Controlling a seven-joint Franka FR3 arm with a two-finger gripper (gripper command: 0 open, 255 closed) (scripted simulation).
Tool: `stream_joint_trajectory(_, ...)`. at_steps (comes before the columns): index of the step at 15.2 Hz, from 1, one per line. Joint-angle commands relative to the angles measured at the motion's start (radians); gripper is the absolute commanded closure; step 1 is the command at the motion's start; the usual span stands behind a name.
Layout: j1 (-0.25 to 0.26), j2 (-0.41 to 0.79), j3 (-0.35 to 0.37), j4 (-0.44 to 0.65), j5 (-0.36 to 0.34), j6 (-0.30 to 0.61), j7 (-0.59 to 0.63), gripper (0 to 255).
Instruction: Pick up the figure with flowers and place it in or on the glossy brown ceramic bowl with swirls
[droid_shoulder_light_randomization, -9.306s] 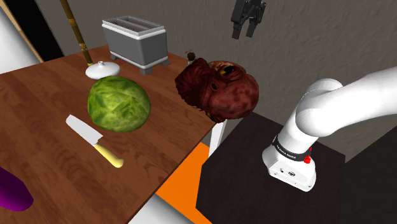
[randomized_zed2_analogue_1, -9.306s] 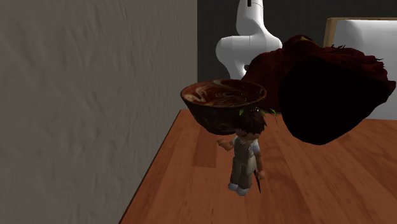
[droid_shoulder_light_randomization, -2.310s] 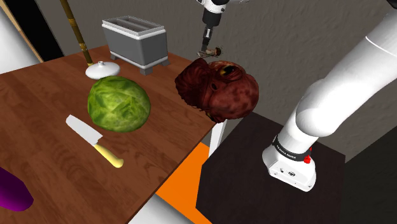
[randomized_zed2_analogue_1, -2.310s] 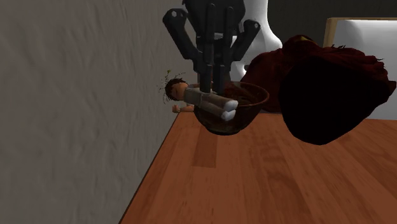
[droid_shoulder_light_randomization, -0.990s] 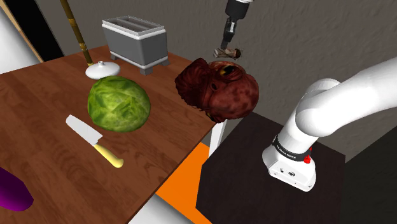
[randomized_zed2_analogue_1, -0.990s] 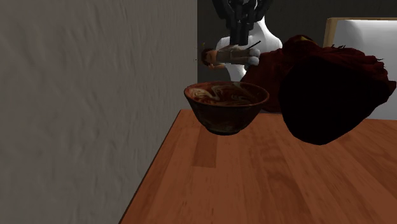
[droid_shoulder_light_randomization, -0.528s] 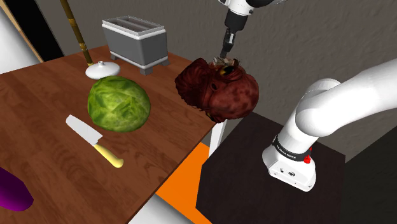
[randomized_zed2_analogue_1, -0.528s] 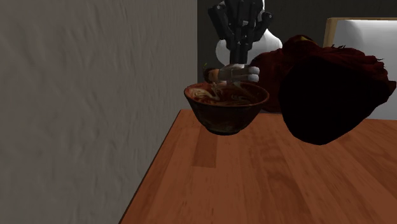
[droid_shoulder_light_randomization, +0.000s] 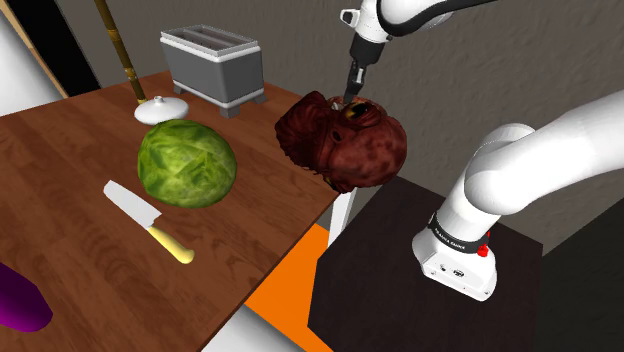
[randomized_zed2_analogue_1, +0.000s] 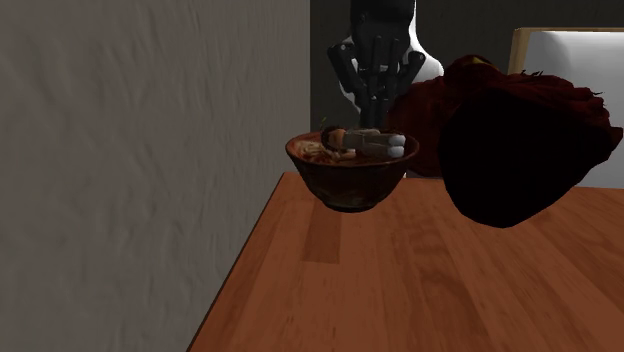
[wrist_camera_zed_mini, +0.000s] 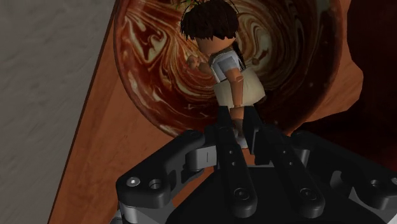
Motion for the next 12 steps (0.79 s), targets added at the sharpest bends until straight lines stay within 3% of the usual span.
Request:
stream_joint_trajectory(1,-0.003,0.004,-0.003,-0.012,-0.002,0.006,-0.002,255)
stream_joint_trajectory(6,-0.004,0.004,-0.002,-0.012,-0.001,0.006,-0.003,255)
stream_joint_trajectory(7,-0.005,0.004,-0.004,-0.009,-0.002,0.003,-0.005,0)
stream_joint_trajectory(12,-0.004,0.004,-0.002,-0.012,-0.001,0.006,-0.003,0)
